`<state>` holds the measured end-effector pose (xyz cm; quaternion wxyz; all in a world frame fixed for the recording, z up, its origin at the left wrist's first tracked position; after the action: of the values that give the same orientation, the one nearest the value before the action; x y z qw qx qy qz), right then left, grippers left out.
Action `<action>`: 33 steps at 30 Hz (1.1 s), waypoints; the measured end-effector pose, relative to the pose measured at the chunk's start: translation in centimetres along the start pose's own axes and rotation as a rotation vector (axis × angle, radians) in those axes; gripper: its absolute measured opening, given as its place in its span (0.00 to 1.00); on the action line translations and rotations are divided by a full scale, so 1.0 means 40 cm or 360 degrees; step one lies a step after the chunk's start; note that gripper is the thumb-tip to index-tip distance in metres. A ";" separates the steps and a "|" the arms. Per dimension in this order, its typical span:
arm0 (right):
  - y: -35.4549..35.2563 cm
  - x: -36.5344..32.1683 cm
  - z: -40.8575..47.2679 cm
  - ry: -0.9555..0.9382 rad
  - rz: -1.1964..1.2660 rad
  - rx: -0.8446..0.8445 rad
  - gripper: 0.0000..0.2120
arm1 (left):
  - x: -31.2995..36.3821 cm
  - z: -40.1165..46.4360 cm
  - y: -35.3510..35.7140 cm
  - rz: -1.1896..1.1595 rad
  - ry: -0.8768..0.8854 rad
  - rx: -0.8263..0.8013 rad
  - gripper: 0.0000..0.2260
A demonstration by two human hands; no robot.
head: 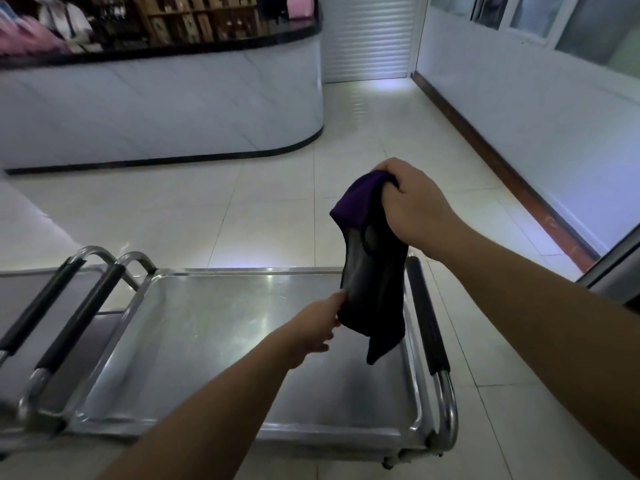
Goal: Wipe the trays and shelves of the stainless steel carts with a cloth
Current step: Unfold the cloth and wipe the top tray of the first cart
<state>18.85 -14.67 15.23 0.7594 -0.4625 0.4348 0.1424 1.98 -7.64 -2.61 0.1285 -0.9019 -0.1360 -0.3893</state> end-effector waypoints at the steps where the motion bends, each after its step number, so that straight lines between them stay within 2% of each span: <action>1: 0.007 -0.016 0.002 0.0006 0.0032 0.0000 0.14 | -0.021 -0.012 0.002 -0.0211 -0.0042 -0.0101 0.31; 4: 0.043 -0.043 0.003 0.0043 0.0060 -0.0047 0.14 | -0.056 -0.041 -0.017 -0.0727 0.0116 -0.0199 0.26; 6: 0.077 -0.046 0.002 0.0113 0.0095 -0.0093 0.14 | -0.074 -0.052 -0.049 -0.0907 0.0275 -0.0033 0.21; 8: 0.113 -0.041 -0.004 0.0217 0.0171 -0.0130 0.14 | -0.102 -0.061 -0.090 -0.0950 0.0289 0.0216 0.14; 11: 0.168 -0.032 -0.020 0.0361 0.0227 -0.0187 0.13 | -0.141 -0.091 -0.146 -0.0731 0.0214 0.0438 0.08; 14: 0.229 -0.017 -0.034 0.0544 0.0294 -0.0220 0.13 | -0.182 -0.121 -0.213 -0.0560 0.0149 0.0576 0.08; 21: 0.391 -0.027 -0.084 0.0875 0.0313 -0.0350 0.11 | -0.259 -0.224 -0.389 -0.0718 0.0417 0.0826 0.04; 25: 0.510 -0.063 -0.126 0.1055 0.0385 -0.0446 0.15 | -0.301 -0.300 -0.487 -0.0360 0.0515 0.0922 0.06; 29: 0.662 -0.082 -0.184 0.1402 0.0886 -0.0394 0.20 | -0.343 -0.363 -0.553 -0.0043 0.0591 0.0945 0.08; 33: 0.788 -0.130 -0.223 0.1488 0.0892 -0.0440 0.19 | -0.385 -0.409 -0.593 0.0236 0.0619 0.0915 0.12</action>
<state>-8.38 -4.32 -0.64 0.3514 -0.4383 0.8087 0.1742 -27.31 6.66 -0.12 0.4284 -0.7453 -0.1471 -0.4893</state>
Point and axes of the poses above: each hand's wrist, its own z-axis towards the middle knuckle, its own y-axis out of the palm, x = y × z, the point moved 4 cm from there along z, towards the middle knuckle, and after that the axes turned 8 degrees about -x, right-handed, at the moved point
